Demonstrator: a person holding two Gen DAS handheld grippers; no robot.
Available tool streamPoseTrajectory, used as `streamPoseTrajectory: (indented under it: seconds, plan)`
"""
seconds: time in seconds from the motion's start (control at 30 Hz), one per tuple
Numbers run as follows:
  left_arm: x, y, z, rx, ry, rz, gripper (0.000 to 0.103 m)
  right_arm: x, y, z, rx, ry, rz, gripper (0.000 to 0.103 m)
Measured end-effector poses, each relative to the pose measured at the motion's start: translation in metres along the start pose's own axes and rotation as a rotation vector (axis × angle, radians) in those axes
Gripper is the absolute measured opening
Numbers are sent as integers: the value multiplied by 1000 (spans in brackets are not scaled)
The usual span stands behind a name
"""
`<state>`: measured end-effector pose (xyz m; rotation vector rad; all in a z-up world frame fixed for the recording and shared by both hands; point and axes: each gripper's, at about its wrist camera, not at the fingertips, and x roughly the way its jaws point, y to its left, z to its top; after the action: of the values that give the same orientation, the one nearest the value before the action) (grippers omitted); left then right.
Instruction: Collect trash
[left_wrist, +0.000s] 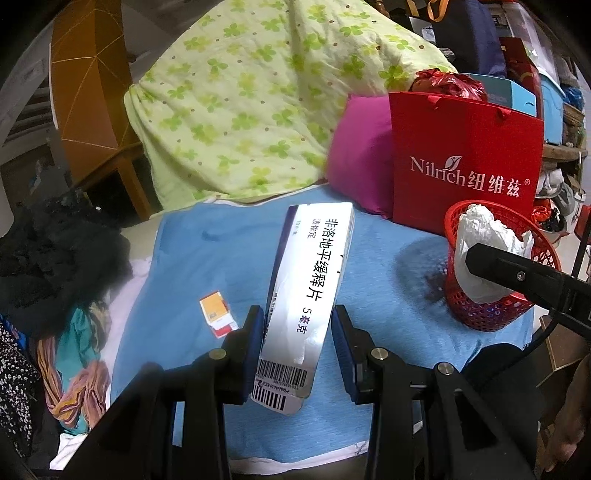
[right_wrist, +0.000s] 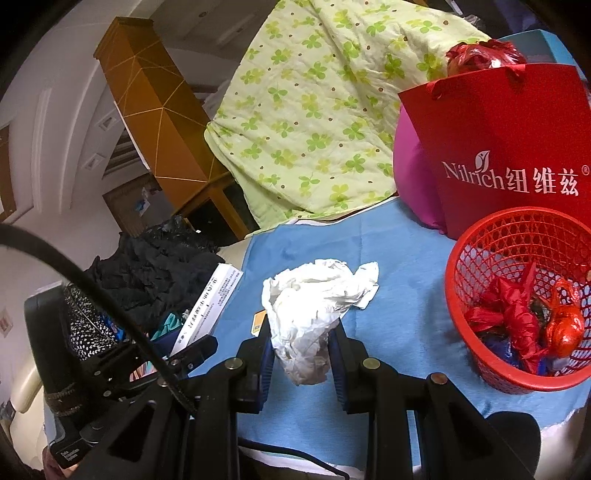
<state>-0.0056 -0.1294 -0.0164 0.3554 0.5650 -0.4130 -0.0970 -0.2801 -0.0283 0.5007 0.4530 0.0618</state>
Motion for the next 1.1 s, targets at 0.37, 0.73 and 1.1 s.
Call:
streamPoseTrajectory:
  seconds: [0.37, 0.73, 1.1]
  plan:
    - [-4, -12, 5, 16, -11, -14, 39, -16, -8, 3, 14, -30, -11, 29]
    - [-10, -23, 10, 38, -28, -27, 39, -30, -16, 6, 32, -51, -16, 29]
    - [-15, -34, 14, 62, -39, -43, 39, -42, -24, 6, 45, -75, -24, 29]
